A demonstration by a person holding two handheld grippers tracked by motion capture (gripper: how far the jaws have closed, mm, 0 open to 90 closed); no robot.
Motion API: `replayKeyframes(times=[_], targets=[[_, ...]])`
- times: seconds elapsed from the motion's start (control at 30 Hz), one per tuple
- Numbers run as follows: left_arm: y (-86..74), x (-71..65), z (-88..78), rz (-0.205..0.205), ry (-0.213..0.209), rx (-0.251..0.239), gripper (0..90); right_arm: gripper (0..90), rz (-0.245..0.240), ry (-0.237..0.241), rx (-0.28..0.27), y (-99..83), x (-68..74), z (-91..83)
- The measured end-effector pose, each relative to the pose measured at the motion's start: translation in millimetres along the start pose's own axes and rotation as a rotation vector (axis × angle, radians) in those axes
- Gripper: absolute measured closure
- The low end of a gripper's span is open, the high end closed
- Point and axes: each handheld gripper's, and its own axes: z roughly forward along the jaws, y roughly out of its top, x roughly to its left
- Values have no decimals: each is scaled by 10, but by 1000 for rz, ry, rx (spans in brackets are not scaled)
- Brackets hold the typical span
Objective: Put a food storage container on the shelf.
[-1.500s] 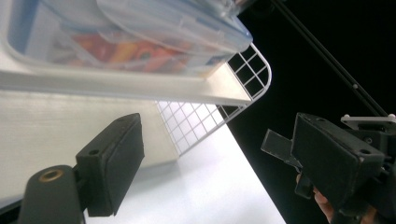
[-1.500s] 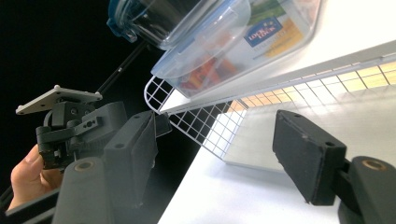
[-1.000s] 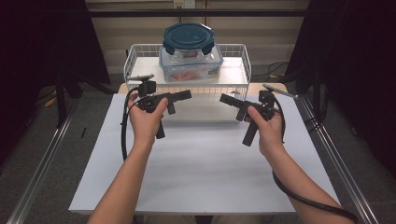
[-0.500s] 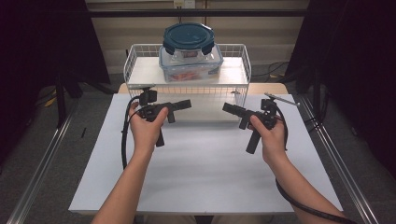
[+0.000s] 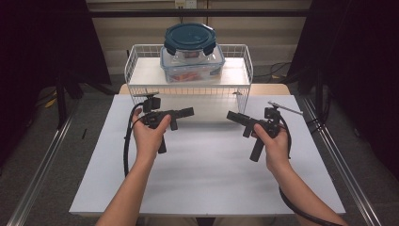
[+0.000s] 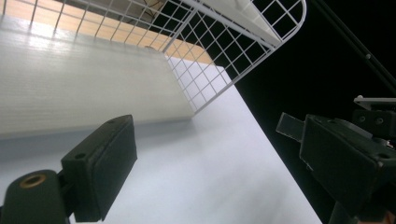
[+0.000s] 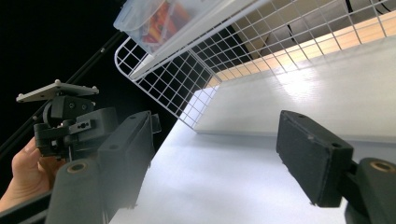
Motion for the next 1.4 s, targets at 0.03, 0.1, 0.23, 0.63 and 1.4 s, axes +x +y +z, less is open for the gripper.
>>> replayKeyframes(times=[0.03,0.1,0.23,0.63,1.4], targets=[[-19,10,5,-1,4,1,105,269,-3,-2,-1,-9,-7,0],[-53,36,15,-4,6,6,105,268,-2,-2,3,-43,-27,-3],[-120,103,20,-8,9,20,105,268,-3,-2,8,-94,-63,-4],[-241,172,-19,-12,20,24,104,266,2,-19,18,-224,-172,-19],[-465,299,-98,-13,36,52,100,264,-11,-39,41,-374,-294,-103]])
